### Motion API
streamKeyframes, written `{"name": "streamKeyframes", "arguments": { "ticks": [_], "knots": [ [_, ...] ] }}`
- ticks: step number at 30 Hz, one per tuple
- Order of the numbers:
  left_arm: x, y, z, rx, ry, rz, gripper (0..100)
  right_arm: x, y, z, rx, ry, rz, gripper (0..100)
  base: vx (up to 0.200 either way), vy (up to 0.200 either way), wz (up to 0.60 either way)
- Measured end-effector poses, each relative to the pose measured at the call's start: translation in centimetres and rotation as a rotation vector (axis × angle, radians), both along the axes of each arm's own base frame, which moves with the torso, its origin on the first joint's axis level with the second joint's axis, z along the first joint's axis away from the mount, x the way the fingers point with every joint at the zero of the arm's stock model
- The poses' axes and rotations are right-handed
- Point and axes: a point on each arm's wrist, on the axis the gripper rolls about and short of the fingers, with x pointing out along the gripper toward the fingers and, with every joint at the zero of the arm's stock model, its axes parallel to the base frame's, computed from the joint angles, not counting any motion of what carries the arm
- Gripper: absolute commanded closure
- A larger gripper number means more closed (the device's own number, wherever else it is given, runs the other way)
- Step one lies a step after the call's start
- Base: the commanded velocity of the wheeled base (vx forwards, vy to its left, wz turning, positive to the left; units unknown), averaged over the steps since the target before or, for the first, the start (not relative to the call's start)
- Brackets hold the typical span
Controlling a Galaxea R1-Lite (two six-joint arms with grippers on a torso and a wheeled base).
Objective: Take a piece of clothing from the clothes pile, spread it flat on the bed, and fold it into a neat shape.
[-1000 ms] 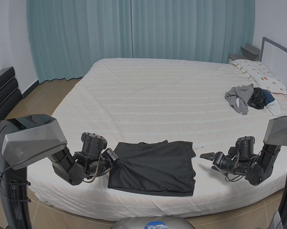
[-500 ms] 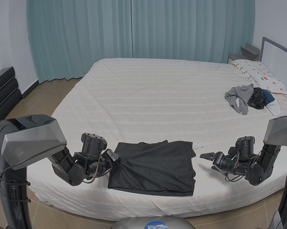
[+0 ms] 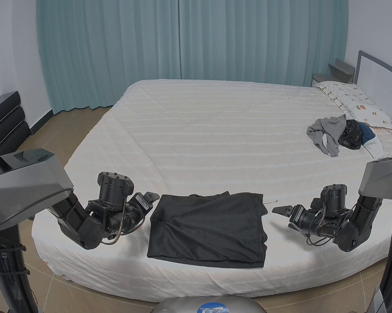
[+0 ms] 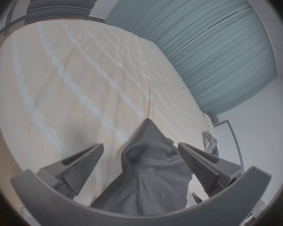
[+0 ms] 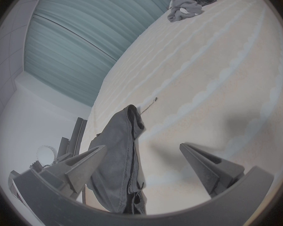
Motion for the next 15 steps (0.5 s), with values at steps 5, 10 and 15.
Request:
{"name": "streamKeyframes", "arguments": {
  "ticks": [5, 10, 15],
  "knots": [
    [-1.5, 0.7, 2.1, -0.009, -0.033, 0.002, 0, 0.4, 0.4, 0.5, -0.034, -0.047, -0.007, 0, 0.000, 0.000, 0.00],
    [-3.2, 1.8, 4.9, -0.001, -0.100, 0.046, 0, 0.1, 0.5, 2.1, -0.100, -0.133, -0.055, 0, 0.000, 0.000, 0.00],
    [-5.2, 3.0, 8.1, 0.040, -0.198, 0.077, 0, -1.7, -0.1, 5.5, -0.162, -0.264, -0.069, 0, 0.000, 0.000, 0.00]
  ]
}}
